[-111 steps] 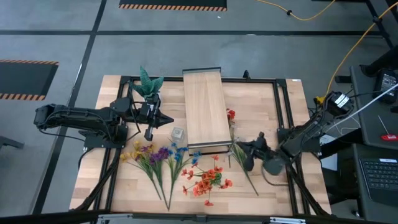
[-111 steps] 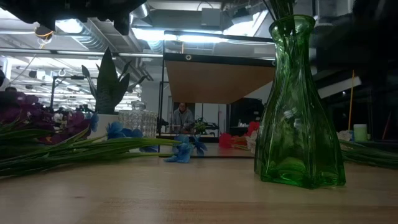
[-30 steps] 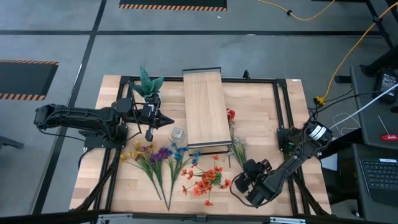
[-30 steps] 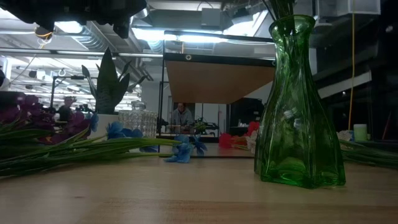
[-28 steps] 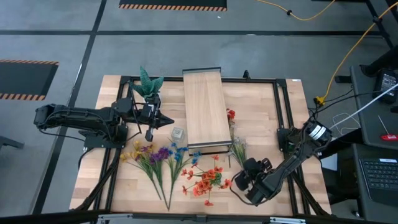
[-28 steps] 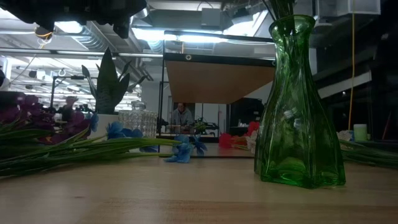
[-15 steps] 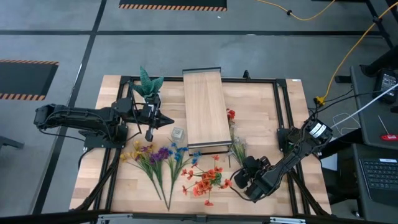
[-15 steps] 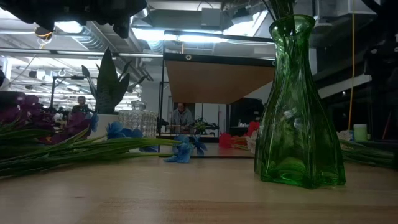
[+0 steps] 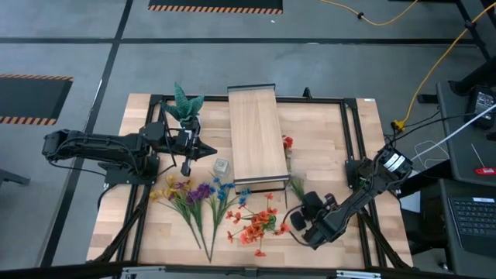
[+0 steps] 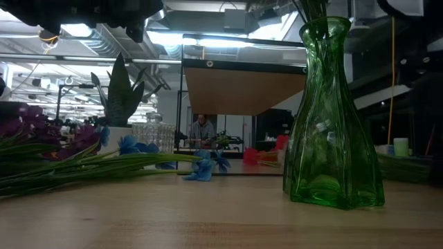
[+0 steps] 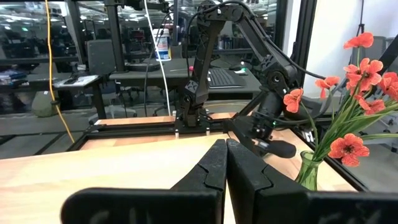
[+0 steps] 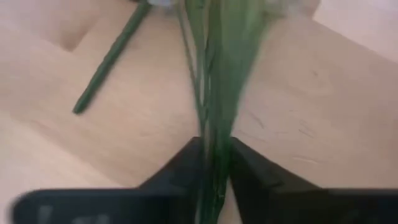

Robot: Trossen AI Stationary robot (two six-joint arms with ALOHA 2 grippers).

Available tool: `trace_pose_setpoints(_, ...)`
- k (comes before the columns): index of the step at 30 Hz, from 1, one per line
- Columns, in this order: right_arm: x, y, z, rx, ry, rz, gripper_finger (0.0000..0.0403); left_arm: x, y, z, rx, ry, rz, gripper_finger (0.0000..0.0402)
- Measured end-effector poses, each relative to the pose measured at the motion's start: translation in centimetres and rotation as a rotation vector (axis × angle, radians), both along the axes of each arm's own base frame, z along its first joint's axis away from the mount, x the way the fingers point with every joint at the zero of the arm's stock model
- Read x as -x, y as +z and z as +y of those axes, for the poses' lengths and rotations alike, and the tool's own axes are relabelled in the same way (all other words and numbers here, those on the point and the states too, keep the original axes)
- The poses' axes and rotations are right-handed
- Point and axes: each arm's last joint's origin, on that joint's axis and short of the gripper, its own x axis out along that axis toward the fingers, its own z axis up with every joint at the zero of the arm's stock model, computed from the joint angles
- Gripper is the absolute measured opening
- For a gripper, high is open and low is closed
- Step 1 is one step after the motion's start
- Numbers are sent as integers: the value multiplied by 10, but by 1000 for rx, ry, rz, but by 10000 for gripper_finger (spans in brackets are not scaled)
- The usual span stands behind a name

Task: Pick and place flowers into a vace then onto a shelf
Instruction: Put the white flowers into the green vase

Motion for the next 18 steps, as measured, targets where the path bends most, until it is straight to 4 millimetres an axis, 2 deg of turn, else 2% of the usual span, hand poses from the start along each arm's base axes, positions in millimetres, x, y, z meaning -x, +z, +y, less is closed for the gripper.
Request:
trace_pose_setpoints(2,1,0,-1,2,-19,-2,35,0,0,0,0,0,0,3)
trace_pose_setpoints(4,3,0,0,5,-26,-4,13,0,0,0,1,0,2,3)
trace_pose_setpoints(18,37,3,10,20,-221,67,4,0,0,0,2,-1,4,3)
